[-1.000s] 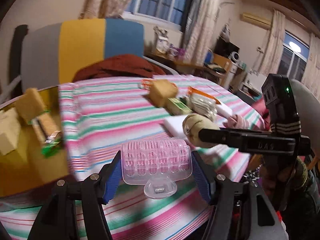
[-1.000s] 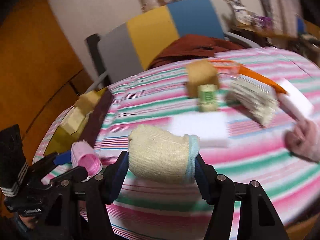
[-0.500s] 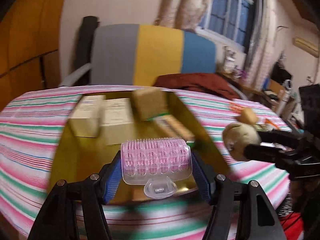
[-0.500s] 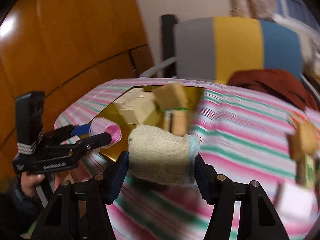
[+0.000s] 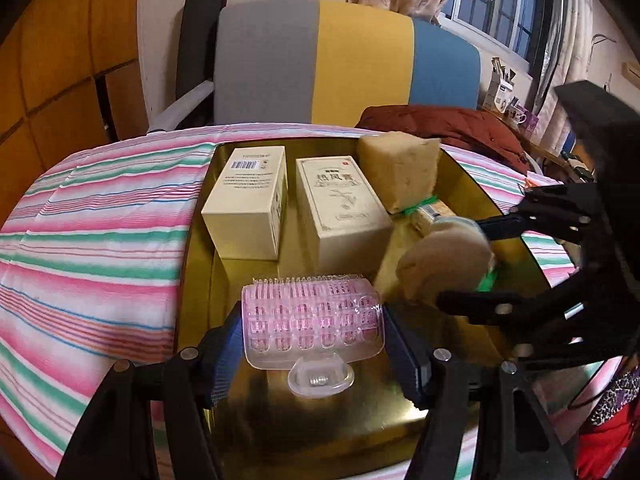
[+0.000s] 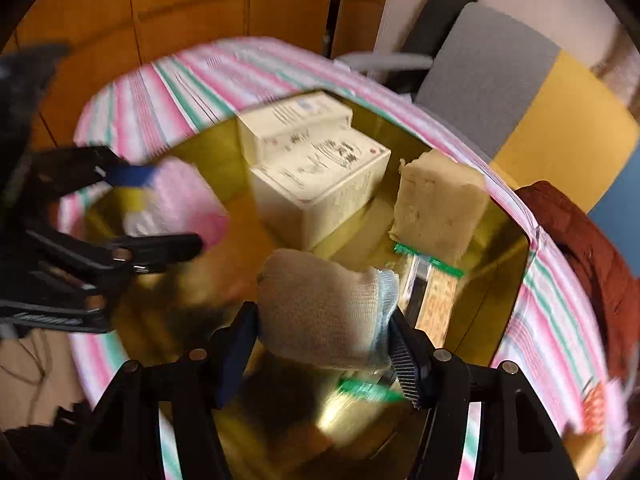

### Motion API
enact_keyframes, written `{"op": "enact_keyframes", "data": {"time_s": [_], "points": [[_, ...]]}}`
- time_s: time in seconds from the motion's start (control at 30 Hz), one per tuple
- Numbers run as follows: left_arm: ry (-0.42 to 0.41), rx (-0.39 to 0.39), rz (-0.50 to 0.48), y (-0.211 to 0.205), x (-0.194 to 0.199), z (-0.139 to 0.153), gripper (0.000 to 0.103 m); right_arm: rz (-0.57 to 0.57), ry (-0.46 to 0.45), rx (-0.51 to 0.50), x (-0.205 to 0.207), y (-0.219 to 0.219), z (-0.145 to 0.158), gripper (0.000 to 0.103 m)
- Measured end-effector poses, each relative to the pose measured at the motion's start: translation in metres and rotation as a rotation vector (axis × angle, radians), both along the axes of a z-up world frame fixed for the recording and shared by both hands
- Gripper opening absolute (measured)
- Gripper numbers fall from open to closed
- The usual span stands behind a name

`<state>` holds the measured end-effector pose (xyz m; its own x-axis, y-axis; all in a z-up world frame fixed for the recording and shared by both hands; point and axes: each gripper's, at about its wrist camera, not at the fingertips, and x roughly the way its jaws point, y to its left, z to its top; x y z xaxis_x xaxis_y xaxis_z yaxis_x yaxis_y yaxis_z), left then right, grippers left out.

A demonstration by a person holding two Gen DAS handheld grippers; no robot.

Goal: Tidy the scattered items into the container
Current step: 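Lower the roller and sock into the tray and open both tools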

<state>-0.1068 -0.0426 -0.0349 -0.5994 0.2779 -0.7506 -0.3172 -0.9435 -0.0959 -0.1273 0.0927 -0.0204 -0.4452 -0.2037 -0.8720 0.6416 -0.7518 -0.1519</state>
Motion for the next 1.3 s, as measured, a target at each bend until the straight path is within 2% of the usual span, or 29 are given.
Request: {"op": "enact_keyframes", "data": {"time_s": [0.13,0.27,0.4,0.47,0.53,0.8,1.03,1.2,1.3], "points": [[-0.073,-0.008,0.021,-0.004,-0.021,-0.009,0.066,-0.014,0.004,0.051,-0.025,-0.010,-0.004,0.062],[-0.070,-0.022,0.043,-0.002,-0.031,-0.009,0.066,-0.064,0.009,0.050,-0.045,-0.007,-0.006,0.063],[-0.068,-0.050,0.050,0.002,-0.034,-0.012,0.066,-0.087,0.015,0.021,-0.046,-0.002,-0.006,0.066],[-0.072,-0.051,0.050,0.002,-0.034,-0.011,0.067,-0.086,0.019,0.012,-0.045,-0.001,-0.007,0.068],[-0.074,-0.032,0.054,0.000,-0.034,-0.010,0.067,-0.105,0.028,0.005,-0.045,0.004,-0.006,0.077],[-0.039,0.099,0.075,-0.019,-0.028,0.008,0.072,-0.188,0.052,-0.176,-0.035,0.035,0.023,0.080],[0.050,0.141,0.102,-0.023,-0.003,0.021,0.072,-0.298,0.066,-0.361,-0.019,0.065,0.037,0.080],[0.096,0.183,0.069,-0.011,0.018,0.031,0.072,-0.377,0.099,-0.440,0.003,0.093,0.036,0.080],[0.120,0.203,0.015,0.004,0.031,0.038,0.072,-0.422,0.111,-0.496,0.016,0.113,0.033,0.084]]}}
